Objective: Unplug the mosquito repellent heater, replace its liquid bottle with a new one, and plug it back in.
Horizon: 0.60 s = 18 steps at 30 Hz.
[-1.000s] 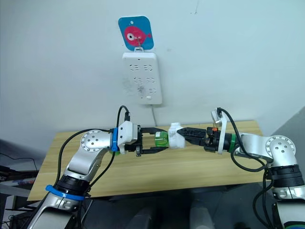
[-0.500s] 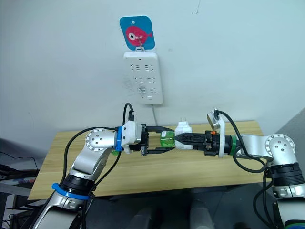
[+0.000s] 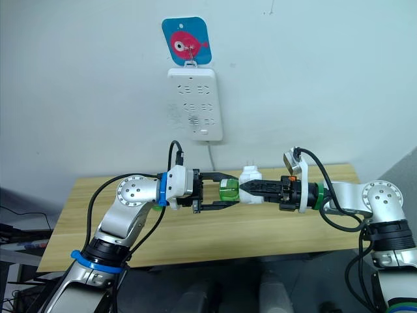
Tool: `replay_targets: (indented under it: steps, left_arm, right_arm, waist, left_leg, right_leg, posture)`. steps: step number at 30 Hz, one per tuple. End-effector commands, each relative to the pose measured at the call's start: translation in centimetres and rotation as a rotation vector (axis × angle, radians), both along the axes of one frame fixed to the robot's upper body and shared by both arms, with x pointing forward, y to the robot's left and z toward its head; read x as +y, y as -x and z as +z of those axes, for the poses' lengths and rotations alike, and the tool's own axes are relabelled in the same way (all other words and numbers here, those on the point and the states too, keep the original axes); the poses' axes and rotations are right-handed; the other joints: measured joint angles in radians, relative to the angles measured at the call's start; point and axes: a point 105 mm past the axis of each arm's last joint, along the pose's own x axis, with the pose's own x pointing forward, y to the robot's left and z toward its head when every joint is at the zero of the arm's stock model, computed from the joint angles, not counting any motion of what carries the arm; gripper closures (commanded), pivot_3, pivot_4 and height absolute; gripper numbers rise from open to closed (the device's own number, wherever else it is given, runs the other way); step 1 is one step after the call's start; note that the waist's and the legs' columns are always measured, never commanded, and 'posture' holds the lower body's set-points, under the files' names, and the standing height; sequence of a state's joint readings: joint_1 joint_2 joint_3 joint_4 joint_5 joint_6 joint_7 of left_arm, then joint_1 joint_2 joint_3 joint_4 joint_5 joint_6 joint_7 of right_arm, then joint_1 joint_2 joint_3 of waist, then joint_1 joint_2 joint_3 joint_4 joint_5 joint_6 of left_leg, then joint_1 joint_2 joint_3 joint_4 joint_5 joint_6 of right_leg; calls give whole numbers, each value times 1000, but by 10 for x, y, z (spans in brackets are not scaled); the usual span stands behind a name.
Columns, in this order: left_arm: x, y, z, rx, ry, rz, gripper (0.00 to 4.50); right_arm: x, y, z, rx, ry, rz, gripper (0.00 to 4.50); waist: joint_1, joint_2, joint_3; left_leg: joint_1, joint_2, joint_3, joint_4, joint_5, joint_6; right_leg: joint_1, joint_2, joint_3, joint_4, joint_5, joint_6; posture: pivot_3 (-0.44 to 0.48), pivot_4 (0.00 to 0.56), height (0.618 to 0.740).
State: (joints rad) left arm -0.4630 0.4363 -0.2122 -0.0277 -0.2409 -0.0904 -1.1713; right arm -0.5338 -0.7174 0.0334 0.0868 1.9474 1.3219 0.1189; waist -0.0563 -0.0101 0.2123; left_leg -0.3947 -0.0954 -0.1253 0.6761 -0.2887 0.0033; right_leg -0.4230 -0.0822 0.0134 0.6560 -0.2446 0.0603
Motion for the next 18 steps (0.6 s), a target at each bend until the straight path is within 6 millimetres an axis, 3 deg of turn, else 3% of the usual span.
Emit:
replay_targets:
  steps: [1,5,9,10,13,18]
  left_arm:
    - [-4,7,4,55,24,-34,2250]
    - [-9,10,17,445,61,-66,2250]
    - [8,18,30,1139,33,-182,2250]
    - [14,22,31,1242,25,-221,2250]
    - [21,24,16,1389,-25,-189,2250]
    - [13,26,22,1423,12,-234,2250]
  right_arm:
    - [6,13,17,-97,2,89,1500]
    - [7,16,19,-159,33,130,1500]
    - [4,23,16,-192,68,186,1500]
    - [4,24,16,-193,67,197,1500]
    - [4,25,16,-201,63,210,1500]
    - [5,22,14,-216,66,197,1500]
  waist:
    - [0,0,2]
    - [-1,-2,6]
    - [-5,-2,9]
    - [-8,-2,9]
    - [-23,-2,9]
    - [-24,-2,9]
  left_leg:
    - [0,0,0,0,0,0]
    - [0,0,0,0,0,0]
    - [-1,0,-3,2,0,0]
    - [-1,0,-3,2,0,1]
    - [0,0,-4,2,0,1]
    - [0,1,-4,1,0,0]
  right_leg:
    - [0,0,0,0,0,0]
    - [0,0,0,0,0,0]
    - [-1,7,-4,2,-1,1]
    - [-1,9,-5,2,-1,1]
    - [-1,9,-6,5,-1,2]
    - [-3,5,-1,5,-1,1]
  posture:
    - [-112,245,740]
    - [-107,247,740]
    - [-103,241,740]
    - [-105,239,740]
    - [-108,235,740]
    - [-114,230,740]
